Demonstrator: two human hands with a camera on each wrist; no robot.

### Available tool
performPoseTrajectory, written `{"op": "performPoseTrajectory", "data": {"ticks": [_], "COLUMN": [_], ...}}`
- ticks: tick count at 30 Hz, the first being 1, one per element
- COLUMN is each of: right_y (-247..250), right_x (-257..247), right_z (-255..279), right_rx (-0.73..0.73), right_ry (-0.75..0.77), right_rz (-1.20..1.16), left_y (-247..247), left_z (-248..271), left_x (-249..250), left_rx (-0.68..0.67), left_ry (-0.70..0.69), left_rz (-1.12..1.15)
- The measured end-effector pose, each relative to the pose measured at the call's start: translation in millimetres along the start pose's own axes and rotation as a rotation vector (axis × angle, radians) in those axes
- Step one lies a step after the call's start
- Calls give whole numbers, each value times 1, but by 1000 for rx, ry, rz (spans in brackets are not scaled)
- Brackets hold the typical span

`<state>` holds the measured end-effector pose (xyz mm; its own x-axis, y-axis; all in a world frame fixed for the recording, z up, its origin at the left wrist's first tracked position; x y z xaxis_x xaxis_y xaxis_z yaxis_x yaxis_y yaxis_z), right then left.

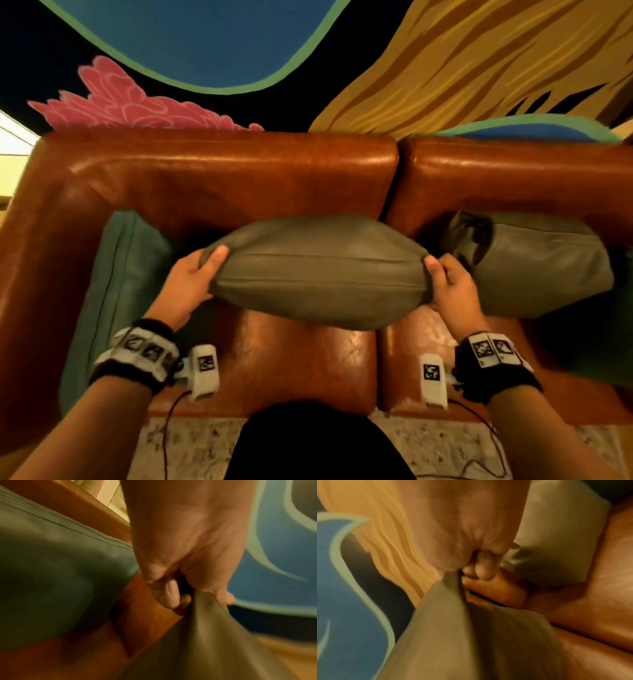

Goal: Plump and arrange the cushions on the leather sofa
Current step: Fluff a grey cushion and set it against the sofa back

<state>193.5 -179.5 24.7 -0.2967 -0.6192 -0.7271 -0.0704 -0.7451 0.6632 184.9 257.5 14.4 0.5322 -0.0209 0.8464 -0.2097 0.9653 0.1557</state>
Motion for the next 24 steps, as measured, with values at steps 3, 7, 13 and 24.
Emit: {"op": "performPoseTrajectory", "data": {"ticks": [3, 7, 13, 24], "right_y": [4, -9, -48, -177], "right_x": [28, 28, -22, -30], "right_z": [-7, -2, 15, 26], "right_rx": [53, 140, 290, -100], "right_ry": [-115, -160, -192, 388], "right_rz": [-10, 43, 656, 858], "left_y": [-11, -14, -18, -11], "left_z": [-11, -13, -9, -18], "left_x": [-7, -16, -42, -30], "left_rx": [12, 100, 177, 56], "left_ry": [7, -72, -55, -32], "left_rz": [-69, -181, -210, -347]}}
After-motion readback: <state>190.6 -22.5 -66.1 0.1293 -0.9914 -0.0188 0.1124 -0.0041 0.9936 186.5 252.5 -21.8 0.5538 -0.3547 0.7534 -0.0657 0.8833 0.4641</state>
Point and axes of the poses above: each hand's wrist, its own z-axis away from the middle knuckle, its own y-axis out of the back of the hand, x = y × z, the point moved 6 cm from there along -z, towards the middle knuckle, and after that the axes turned 7 degrees about z, right-handed, at the moved point
